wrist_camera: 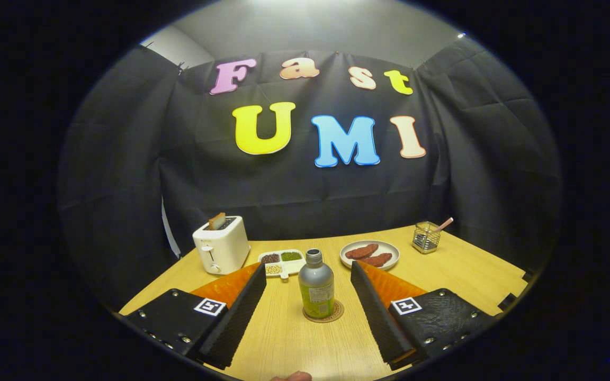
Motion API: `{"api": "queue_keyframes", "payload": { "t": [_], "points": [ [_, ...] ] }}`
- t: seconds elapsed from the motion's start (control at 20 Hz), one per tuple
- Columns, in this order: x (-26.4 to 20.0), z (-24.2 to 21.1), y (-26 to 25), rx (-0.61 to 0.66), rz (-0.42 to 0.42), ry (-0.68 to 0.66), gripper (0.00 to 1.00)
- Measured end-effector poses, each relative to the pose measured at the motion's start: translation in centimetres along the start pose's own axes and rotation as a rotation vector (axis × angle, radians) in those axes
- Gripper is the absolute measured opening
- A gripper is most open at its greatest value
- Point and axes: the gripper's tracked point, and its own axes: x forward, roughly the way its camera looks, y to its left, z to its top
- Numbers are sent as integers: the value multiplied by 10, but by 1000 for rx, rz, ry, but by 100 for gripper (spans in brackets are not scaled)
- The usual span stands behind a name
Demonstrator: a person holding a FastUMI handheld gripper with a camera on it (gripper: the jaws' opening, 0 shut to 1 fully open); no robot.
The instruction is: Take the bottle from table, then pour the juice into the cup, finally place the bottle on the coaster
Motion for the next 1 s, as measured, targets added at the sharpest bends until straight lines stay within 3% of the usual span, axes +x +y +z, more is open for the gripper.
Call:
{"api": "queue_keyframes", "payload": {
  "t": [0.35, 1.0],
  "points": [
    [-57, 44, -4, 19, 35, -89, 98],
    [-68, 79, -8, 0, 73, -127, 98]
  ]
}}
